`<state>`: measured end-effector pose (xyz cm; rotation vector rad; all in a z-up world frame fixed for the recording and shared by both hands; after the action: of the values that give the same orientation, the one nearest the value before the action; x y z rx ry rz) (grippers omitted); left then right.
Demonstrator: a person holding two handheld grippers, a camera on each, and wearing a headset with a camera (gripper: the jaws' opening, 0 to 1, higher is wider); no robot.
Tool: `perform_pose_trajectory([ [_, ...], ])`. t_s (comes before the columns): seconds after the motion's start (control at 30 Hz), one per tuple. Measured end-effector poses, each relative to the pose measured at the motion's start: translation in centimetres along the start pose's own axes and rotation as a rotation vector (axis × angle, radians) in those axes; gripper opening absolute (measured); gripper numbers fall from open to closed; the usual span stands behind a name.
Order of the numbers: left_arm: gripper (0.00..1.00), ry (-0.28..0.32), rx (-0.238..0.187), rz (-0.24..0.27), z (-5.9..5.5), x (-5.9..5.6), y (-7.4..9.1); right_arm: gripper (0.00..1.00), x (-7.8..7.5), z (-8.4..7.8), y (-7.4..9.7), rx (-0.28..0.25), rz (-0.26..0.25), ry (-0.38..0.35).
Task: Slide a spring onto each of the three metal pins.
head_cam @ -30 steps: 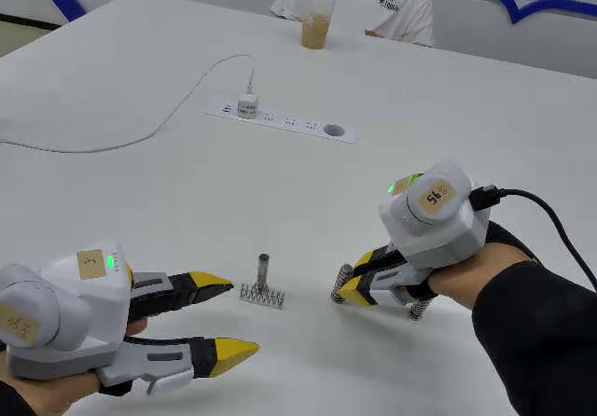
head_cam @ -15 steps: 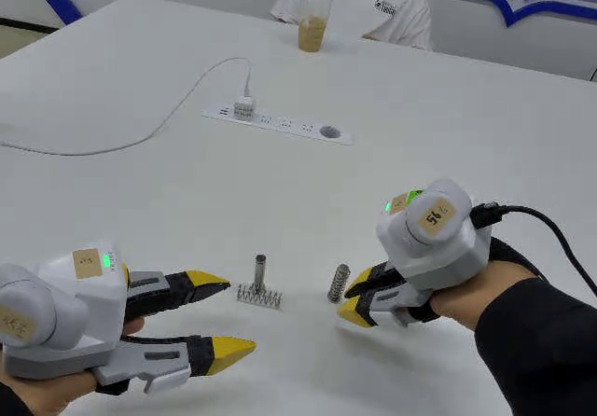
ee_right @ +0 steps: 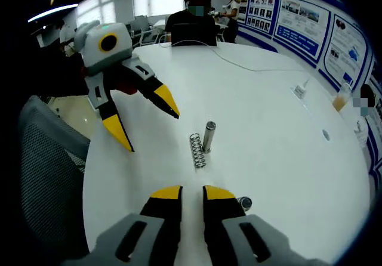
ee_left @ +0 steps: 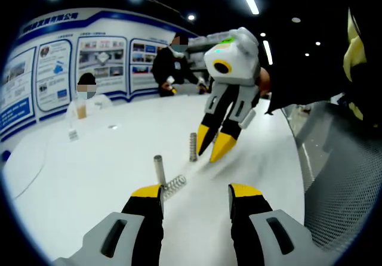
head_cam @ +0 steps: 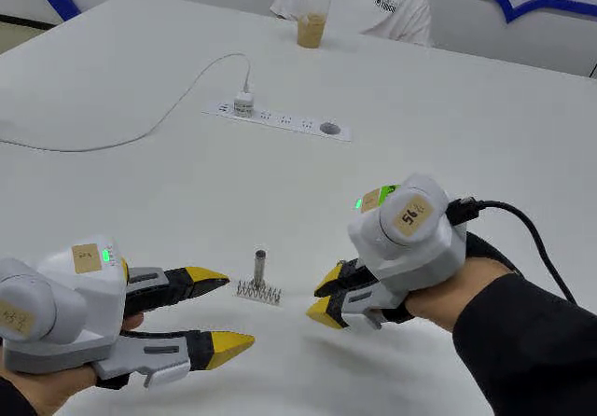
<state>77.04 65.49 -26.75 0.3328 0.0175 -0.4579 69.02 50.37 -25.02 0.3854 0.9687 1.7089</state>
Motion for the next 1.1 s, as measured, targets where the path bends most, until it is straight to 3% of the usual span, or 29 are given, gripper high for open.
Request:
perform_pose_trajectory([
  [0.63, 0.44, 0.005, 0.008, 0.0, -0.2, 0.1, 0.0, 0.14, -0.4, 1.6, -3.5, -0.02, 0.004, 0.024],
  [1.1, 0.43, 0.008, 0.011, -0.001, -0.5, 0.4, 0.3, 0.13, 0.2, 1.1, -5.2, 0.016, 0.025, 0.041],
])
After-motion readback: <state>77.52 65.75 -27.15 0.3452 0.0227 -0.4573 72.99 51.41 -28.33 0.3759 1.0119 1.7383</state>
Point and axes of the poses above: the centre of the closed fingertips' face, and the gripper's own axes: y roughly backward along the fingers, x roughly to its left, z roughly out of its top, the point moved 8 cm from there along y, roughly backward along the fingers, and after that the axes turned 12 degrees about -z, right-handed, at the moved point
